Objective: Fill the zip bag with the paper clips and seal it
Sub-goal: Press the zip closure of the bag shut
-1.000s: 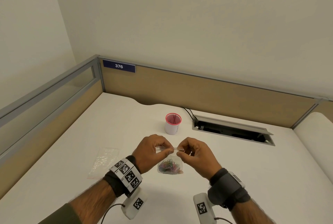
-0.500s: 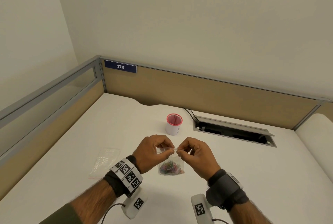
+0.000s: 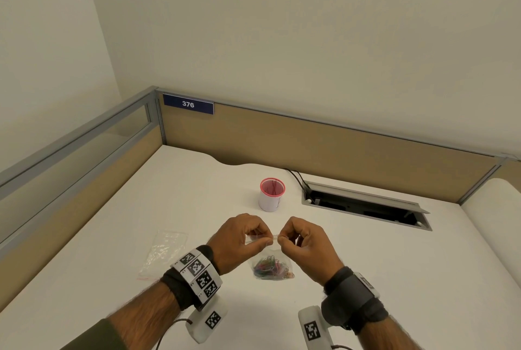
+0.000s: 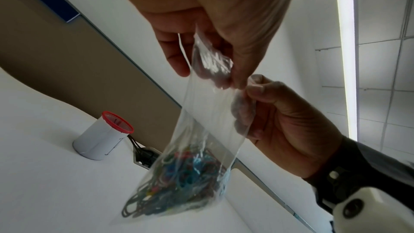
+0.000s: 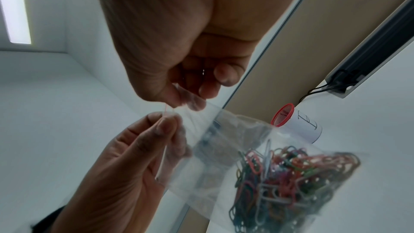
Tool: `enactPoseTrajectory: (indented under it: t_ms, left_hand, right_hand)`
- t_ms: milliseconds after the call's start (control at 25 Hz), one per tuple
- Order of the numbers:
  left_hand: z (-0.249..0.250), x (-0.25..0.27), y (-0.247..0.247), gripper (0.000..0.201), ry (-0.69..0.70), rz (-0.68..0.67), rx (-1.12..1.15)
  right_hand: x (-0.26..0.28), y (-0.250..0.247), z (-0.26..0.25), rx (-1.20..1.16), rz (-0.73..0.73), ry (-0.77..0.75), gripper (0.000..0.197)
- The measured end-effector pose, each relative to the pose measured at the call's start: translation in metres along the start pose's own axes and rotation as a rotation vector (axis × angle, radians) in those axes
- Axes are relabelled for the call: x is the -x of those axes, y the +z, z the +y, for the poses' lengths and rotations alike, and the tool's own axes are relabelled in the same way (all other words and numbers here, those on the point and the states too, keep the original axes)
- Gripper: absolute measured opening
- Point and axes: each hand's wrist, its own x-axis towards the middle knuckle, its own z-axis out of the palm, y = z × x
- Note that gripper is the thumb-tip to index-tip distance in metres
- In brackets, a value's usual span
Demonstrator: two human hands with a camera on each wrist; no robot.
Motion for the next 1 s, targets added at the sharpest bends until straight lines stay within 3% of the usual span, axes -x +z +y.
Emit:
enactPoseTrajectory:
  t_ms: [560, 1000]
  left_hand:
    - [-0.028, 0.01, -0.017, 0.037, 0.023, -0.06, -0.119]
    - [-0.033, 0.016, -0.021, 0.022, -0.029, -0.096, -0.099]
  right_hand:
    - [0.005, -0.007, 0.012, -0.031, -0.022, 0.061, 0.014]
    - [0.009, -0.005, 0.021, -0.056, -0.022, 0.103, 0.011]
